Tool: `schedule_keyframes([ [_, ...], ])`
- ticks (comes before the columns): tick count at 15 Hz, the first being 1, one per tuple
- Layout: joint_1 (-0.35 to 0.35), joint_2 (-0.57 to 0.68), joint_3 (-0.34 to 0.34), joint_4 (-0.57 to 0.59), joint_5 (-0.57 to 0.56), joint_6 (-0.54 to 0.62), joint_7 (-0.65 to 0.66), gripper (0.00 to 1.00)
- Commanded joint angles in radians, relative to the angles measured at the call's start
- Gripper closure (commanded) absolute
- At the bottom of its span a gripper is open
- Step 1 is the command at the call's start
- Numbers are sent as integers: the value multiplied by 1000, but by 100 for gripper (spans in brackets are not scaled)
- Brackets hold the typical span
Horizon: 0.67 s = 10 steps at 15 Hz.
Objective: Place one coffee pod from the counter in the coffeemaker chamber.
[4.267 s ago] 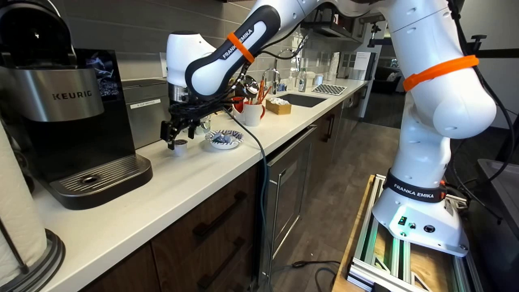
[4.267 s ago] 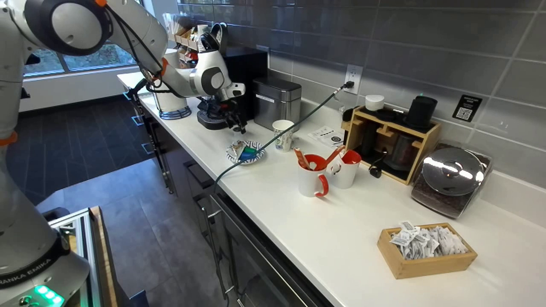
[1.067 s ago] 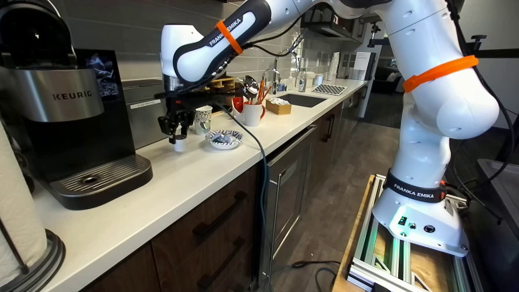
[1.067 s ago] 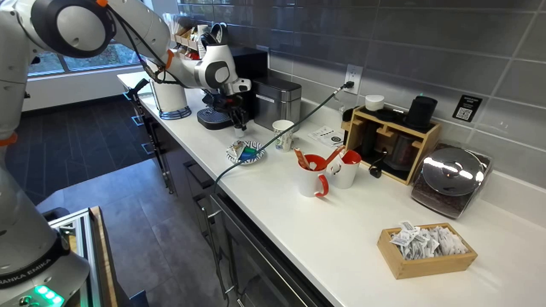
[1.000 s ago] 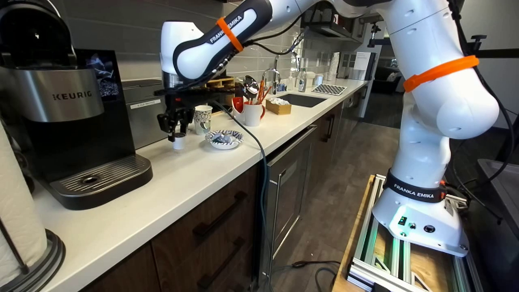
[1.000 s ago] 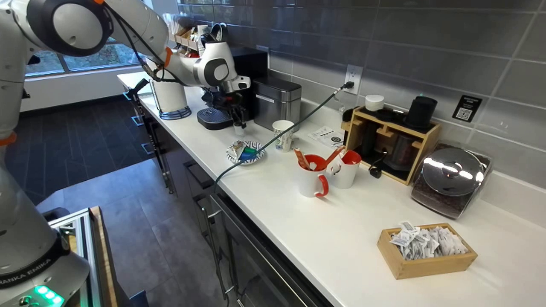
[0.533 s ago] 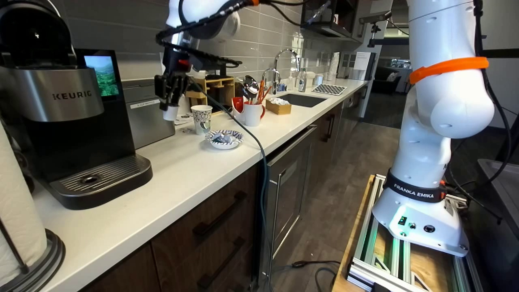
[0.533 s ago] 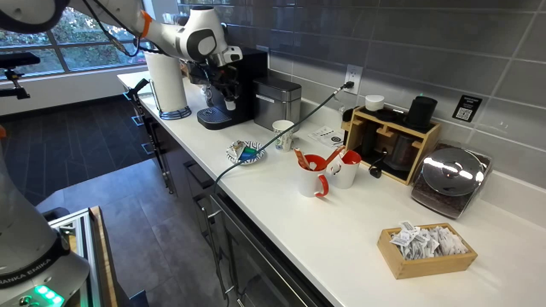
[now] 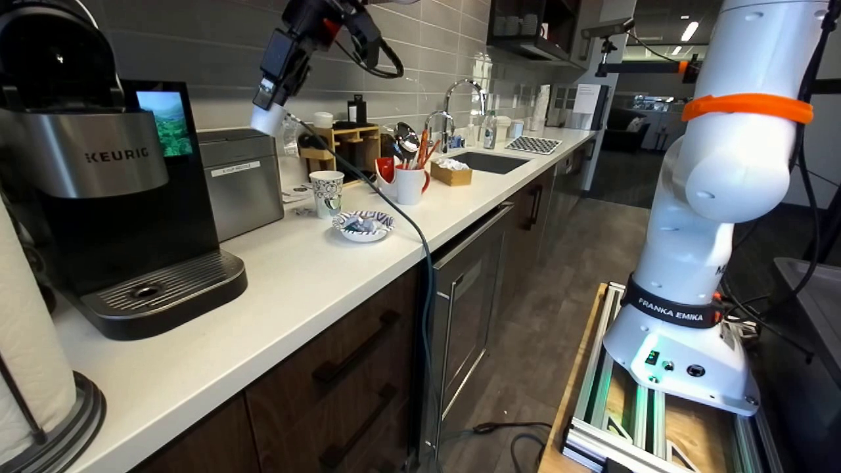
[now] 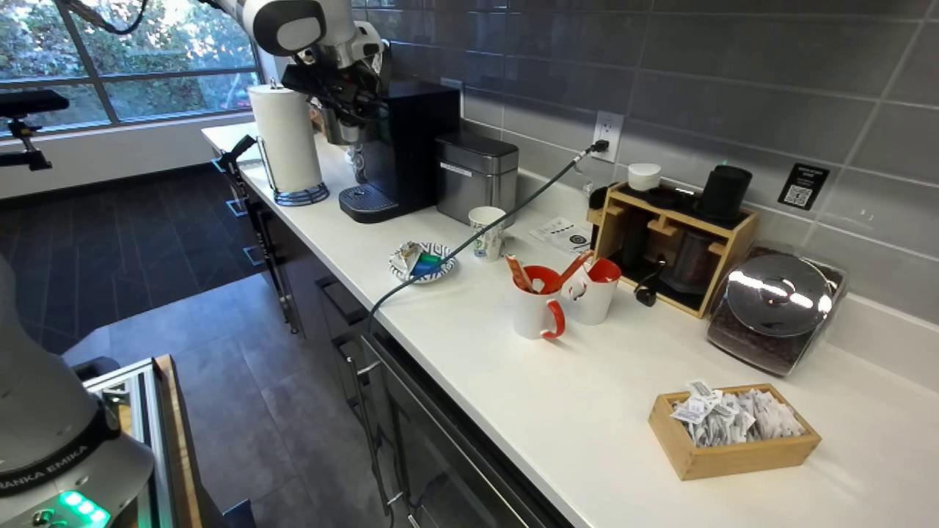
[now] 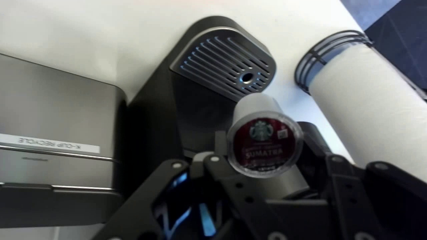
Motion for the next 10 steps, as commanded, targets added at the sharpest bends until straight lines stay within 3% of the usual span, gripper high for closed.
schedule_keyframes([
  [1, 67, -127, -49, -112, 157, -7, -144, 72],
  [2, 69, -60, -51, -39, 82, -6, -61, 47],
  [5, 91, -110, -65, -81, 115, -5, -100, 47],
  [6, 92, -112, -67, -86, 117, -5, -105, 72],
  [10, 150, -200, 10, -145, 44, 239, 131, 72],
])
